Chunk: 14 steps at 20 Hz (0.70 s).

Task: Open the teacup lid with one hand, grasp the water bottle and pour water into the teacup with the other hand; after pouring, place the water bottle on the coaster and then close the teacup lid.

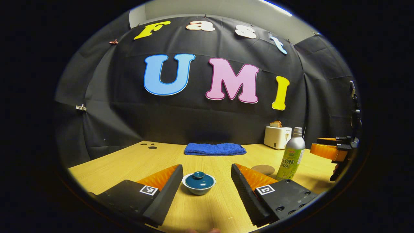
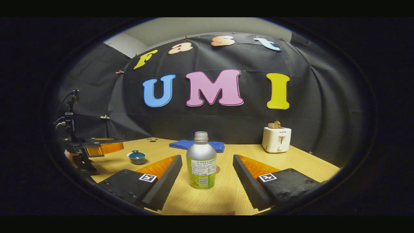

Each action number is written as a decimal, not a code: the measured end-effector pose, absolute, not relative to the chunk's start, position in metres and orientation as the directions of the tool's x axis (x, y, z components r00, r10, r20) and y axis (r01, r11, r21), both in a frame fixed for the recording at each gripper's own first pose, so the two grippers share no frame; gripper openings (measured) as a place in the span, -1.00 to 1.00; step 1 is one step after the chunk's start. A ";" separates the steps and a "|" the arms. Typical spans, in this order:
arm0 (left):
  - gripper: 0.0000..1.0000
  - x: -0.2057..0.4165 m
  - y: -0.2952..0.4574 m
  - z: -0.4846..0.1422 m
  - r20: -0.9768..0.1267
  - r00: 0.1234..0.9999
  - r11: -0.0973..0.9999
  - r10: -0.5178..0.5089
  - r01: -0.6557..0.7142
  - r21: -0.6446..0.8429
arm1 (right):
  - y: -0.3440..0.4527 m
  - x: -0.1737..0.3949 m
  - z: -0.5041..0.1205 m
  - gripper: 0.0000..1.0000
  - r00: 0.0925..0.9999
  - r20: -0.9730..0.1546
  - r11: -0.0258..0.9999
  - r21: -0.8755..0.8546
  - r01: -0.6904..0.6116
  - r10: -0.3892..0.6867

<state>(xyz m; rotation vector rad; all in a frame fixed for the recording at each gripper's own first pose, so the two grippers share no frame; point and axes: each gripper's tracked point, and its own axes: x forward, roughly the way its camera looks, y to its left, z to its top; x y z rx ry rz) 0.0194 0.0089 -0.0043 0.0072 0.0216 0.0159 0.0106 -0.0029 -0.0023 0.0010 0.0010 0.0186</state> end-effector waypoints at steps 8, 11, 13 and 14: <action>0.87 0.061 0.014 -0.027 -0.092 0.996 1.000 -0.019 0.018 -0.012 | -0.008 0.009 0.005 0.96 1.000 0.016 1.000 -0.008 -0.016 0.017; 0.77 0.077 0.018 -0.043 -0.154 0.987 0.999 -0.037 0.032 -0.032 | -0.010 0.010 0.004 0.96 1.000 0.017 1.000 -0.001 -0.017 0.017; 0.69 0.085 0.019 -0.050 -0.179 0.983 0.997 -0.051 0.040 -0.065 | -0.010 0.011 0.002 0.96 1.000 0.010 1.000 -0.007 -0.020 0.020; 0.62 0.088 0.019 -0.050 -0.182 0.982 0.997 -0.056 0.043 -0.071 | -0.010 0.012 0.000 0.96 1.000 0.007 1.000 -0.011 -0.021 0.021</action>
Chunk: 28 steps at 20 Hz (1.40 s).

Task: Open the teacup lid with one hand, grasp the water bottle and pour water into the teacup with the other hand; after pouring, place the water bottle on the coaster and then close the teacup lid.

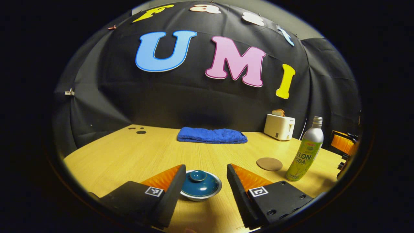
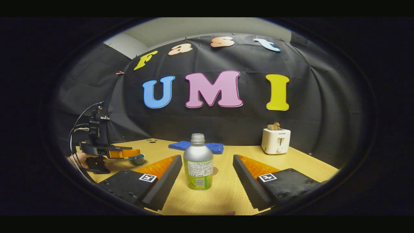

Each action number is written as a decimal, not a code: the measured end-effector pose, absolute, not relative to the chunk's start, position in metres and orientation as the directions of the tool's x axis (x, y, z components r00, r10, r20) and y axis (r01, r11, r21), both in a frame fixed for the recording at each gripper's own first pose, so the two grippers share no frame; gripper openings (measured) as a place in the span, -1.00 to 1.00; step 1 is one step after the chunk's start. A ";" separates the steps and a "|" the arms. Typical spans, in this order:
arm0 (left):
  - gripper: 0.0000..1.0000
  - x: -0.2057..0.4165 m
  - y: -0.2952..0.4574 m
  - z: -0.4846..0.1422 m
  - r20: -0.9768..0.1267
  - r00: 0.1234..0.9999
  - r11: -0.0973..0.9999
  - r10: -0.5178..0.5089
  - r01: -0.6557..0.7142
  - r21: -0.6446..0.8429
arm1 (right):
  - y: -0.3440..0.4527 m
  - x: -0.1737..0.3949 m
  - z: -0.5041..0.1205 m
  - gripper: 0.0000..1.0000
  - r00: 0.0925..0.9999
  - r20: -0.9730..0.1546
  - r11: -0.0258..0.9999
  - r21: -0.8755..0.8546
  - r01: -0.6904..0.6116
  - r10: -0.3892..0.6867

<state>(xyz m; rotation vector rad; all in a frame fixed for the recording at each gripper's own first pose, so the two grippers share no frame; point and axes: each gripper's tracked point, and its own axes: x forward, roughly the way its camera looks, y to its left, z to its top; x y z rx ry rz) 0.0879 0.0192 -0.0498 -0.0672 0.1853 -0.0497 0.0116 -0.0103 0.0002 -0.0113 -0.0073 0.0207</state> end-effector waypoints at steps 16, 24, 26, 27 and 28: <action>-0.37 0.099 0.028 -0.048 -0.191 0.981 0.999 -0.033 0.028 -0.028 | -0.013 0.016 -0.005 0.96 1.000 -0.004 1.000 0.004 -0.020 0.020; -0.38 0.071 0.039 -0.003 -0.072 0.997 0.999 -0.003 0.000 -0.045 | -0.003 0.028 -0.024 0.96 0.998 -0.042 0.998 0.031 -0.052 0.054; -0.38 0.058 0.051 0.004 -0.046 0.999 0.997 0.026 -0.029 -0.065 | 0.001 0.034 -0.029 0.96 0.996 -0.053 0.997 0.041 -0.063 0.065; -0.38 0.053 0.056 0.004 -0.041 0.999 0.996 0.035 -0.038 -0.081 | 0.003 0.038 -0.033 0.96 0.996 -0.062 0.997 0.044 -0.066 0.069; -0.39 0.048 0.060 0.004 -0.039 0.998 0.994 0.042 -0.045 -0.099 | 0.004 0.041 -0.037 0.96 0.995 -0.070 0.997 0.044 -0.067 0.070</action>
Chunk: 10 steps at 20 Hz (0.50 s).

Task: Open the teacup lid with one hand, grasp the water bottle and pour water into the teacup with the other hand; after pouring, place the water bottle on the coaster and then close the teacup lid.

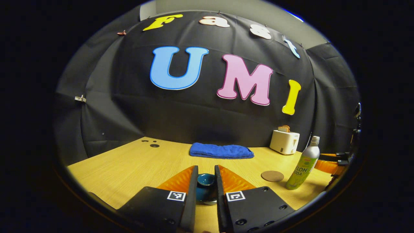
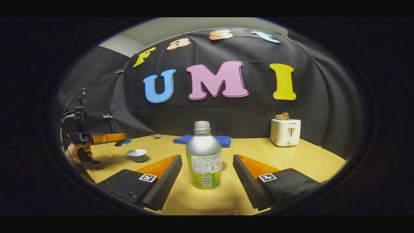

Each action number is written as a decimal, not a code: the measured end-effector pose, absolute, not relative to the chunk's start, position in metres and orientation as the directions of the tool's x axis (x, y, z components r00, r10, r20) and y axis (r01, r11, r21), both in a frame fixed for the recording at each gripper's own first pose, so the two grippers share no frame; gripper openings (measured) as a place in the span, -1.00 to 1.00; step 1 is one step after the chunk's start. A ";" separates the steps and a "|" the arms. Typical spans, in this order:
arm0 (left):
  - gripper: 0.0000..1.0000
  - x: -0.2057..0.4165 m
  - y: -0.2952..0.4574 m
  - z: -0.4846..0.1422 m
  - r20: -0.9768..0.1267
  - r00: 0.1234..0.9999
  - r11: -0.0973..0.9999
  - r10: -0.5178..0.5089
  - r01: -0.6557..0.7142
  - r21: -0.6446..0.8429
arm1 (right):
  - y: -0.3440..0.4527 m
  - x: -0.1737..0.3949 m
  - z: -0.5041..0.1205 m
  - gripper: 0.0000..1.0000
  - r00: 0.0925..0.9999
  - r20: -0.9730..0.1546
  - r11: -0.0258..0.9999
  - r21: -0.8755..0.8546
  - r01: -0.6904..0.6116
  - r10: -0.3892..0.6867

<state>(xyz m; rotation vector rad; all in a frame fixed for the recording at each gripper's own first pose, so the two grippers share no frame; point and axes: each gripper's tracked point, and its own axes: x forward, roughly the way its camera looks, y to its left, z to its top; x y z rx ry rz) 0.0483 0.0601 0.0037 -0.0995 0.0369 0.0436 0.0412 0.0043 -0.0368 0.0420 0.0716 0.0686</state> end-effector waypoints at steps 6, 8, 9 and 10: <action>-0.38 0.037 0.069 -0.013 -0.064 0.997 0.988 0.045 -0.054 -0.147 | 0.009 0.061 -0.061 0.96 0.989 -0.127 0.997 0.050 -0.064 0.069; -0.38 0.035 0.068 -0.015 -0.068 0.997 0.986 0.036 -0.047 -0.161 | 0.007 0.065 -0.059 0.96 0.991 -0.123 0.997 0.051 -0.054 0.060; -0.38 0.034 0.068 -0.015 -0.067 0.997 0.986 0.034 -0.045 -0.163 | 0.007 0.068 -0.060 0.96 0.991 -0.126 0.998 0.049 -0.049 0.055; -0.38 0.034 0.068 -0.015 -0.064 0.997 0.986 0.035 -0.045 -0.161 | 0.008 0.070 -0.061 0.96 0.990 -0.131 0.998 0.047 -0.052 0.058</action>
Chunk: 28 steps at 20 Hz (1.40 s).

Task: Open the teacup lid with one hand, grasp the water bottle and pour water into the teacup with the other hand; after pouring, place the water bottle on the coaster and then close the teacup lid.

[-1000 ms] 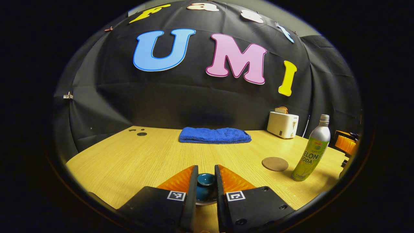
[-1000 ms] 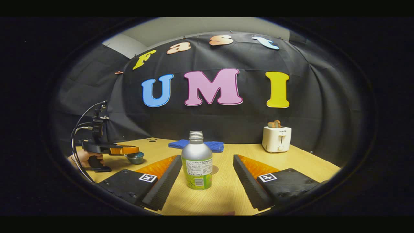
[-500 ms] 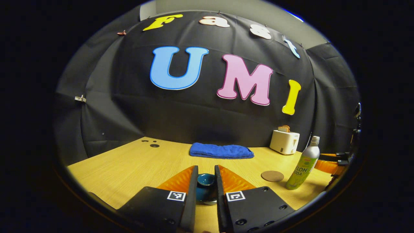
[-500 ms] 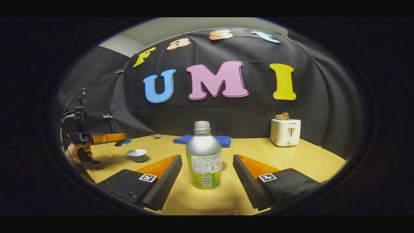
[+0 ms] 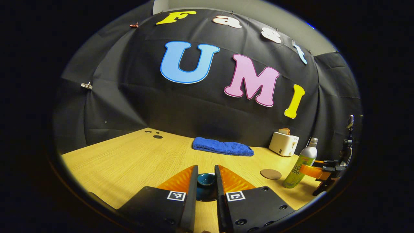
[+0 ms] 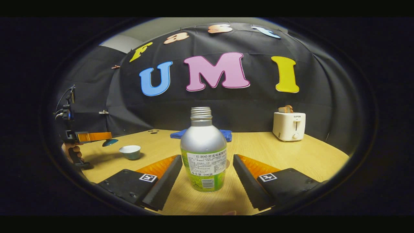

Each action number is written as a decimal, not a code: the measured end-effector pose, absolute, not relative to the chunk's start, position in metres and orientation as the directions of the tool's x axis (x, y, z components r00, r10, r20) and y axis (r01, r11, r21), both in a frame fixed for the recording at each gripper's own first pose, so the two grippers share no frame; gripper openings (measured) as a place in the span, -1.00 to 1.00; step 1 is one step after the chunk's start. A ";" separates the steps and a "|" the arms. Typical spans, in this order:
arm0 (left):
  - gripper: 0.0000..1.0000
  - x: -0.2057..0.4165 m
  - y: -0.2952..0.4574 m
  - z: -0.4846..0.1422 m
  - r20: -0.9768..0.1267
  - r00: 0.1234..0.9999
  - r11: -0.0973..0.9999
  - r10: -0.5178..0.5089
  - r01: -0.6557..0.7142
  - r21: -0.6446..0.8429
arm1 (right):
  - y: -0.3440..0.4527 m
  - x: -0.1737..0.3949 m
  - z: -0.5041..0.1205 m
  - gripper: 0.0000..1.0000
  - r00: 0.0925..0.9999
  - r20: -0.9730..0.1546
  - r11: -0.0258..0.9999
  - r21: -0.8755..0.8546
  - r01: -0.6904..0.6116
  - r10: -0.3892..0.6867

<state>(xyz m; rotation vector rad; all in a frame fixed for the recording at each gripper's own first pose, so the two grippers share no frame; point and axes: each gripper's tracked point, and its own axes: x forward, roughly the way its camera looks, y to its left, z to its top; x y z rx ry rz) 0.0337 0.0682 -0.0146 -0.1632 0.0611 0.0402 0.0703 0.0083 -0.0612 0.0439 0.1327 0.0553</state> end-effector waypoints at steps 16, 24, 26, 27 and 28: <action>-0.38 0.024 0.105 -0.006 -0.036 0.998 0.962 0.052 -0.060 -0.267 | 0.069 0.122 -0.023 0.59 0.993 -0.118 0.799 -0.594 -0.090 0.025; -0.38 0.022 0.116 -0.007 -0.030 0.998 0.957 0.058 -0.064 -0.282 | 0.114 0.141 -0.031 0.60 0.991 -0.120 0.472 -0.871 -0.136 0.063; -0.38 0.022 0.118 -0.007 -0.029 0.998 0.953 0.055 -0.062 -0.296 | 0.123 0.142 -0.032 0.59 0.991 -0.107 0.354 -0.927 -0.127 0.075; -0.38 0.022 0.120 -0.007 -0.031 0.998 0.952 0.059 -0.065 -0.299 | 0.128 0.143 -0.033 0.59 0.991 -0.103 0.299 -0.946 -0.123 0.080; -0.38 0.022 0.122 -0.009 -0.032 0.998 0.952 0.061 -0.068 -0.300 | 0.134 0.148 -0.035 0.59 0.991 -0.103 0.251 -0.960 -0.122 0.086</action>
